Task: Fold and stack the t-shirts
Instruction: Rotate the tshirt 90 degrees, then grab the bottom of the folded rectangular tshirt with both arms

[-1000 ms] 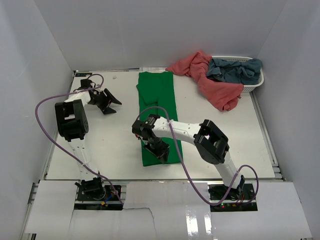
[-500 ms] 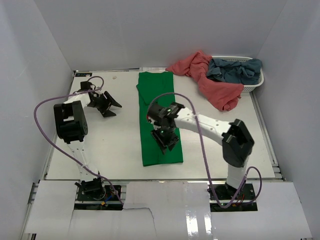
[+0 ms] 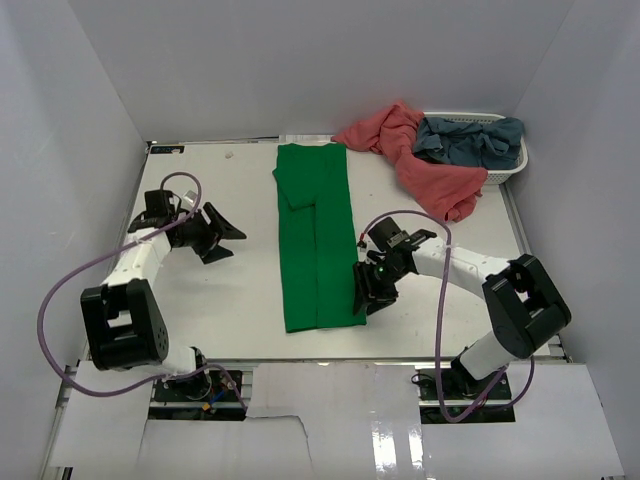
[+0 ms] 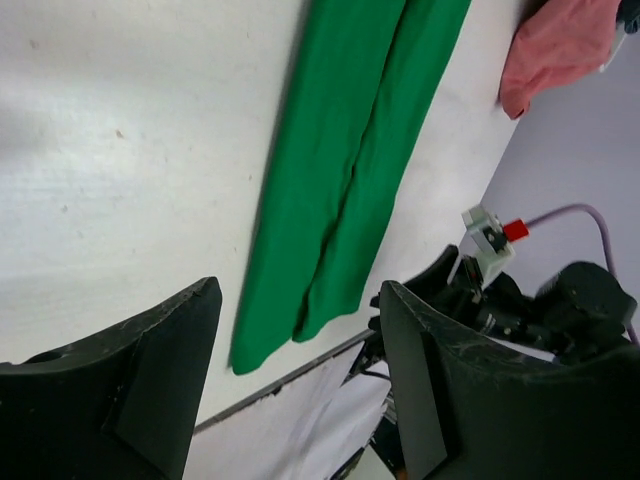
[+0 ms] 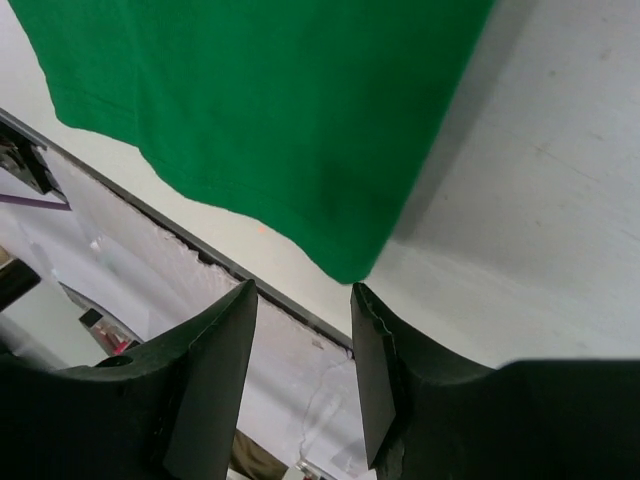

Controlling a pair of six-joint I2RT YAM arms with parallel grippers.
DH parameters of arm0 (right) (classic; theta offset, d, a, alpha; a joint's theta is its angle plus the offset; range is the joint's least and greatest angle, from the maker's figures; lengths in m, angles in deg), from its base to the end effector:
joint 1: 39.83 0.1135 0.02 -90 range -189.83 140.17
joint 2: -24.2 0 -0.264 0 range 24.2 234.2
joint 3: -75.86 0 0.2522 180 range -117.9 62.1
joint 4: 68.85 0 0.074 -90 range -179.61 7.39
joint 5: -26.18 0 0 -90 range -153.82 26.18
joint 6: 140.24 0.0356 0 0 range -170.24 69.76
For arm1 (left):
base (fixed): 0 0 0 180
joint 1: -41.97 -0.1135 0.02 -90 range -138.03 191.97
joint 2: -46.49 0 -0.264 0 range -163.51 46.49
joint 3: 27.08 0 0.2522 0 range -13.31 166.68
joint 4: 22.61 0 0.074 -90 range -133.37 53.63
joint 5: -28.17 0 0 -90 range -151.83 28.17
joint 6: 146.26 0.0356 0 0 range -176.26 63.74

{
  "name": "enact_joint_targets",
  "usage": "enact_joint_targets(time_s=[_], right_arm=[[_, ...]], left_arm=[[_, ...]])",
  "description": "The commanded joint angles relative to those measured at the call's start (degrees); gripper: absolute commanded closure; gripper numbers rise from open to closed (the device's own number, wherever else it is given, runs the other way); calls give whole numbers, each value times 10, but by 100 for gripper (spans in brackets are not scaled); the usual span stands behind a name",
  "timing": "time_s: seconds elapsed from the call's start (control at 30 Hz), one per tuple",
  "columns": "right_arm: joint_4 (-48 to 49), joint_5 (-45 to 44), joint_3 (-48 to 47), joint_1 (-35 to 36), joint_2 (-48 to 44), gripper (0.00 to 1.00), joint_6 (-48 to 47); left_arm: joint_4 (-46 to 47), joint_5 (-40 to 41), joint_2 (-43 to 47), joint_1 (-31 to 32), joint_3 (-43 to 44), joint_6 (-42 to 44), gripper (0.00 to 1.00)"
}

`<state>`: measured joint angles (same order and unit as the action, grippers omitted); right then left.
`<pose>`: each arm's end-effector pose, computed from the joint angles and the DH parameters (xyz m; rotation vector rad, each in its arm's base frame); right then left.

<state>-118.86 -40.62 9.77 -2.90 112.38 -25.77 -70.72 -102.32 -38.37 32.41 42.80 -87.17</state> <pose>0.2139 0.1783 0.1810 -0.4197 2.9558 0.7666 0.2856 0.0247 0.2211 -0.6888 2.5366 -1.0650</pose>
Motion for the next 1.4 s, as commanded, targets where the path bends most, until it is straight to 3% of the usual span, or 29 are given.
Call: enact_joint_targets(time_s=[0.0,0.33,0.63,0.9,1.37], right_arm=[[100,63,30,-5,9,51,20],[195,73,94,-23,39,51,37],[198,69,102,-43,17,52,32],[174,62,104,-67,-13,52,17],[196,77,115,-85,29,53,-1]], left_arm=[[6,-35,50,9,-51,-13,25],[37,20,121,127,-157,-63,25],[102,61,95,212,-205,-115,25],[135,91,69,250,-228,-132,25],[189,111,8,295,-243,-151,26]])
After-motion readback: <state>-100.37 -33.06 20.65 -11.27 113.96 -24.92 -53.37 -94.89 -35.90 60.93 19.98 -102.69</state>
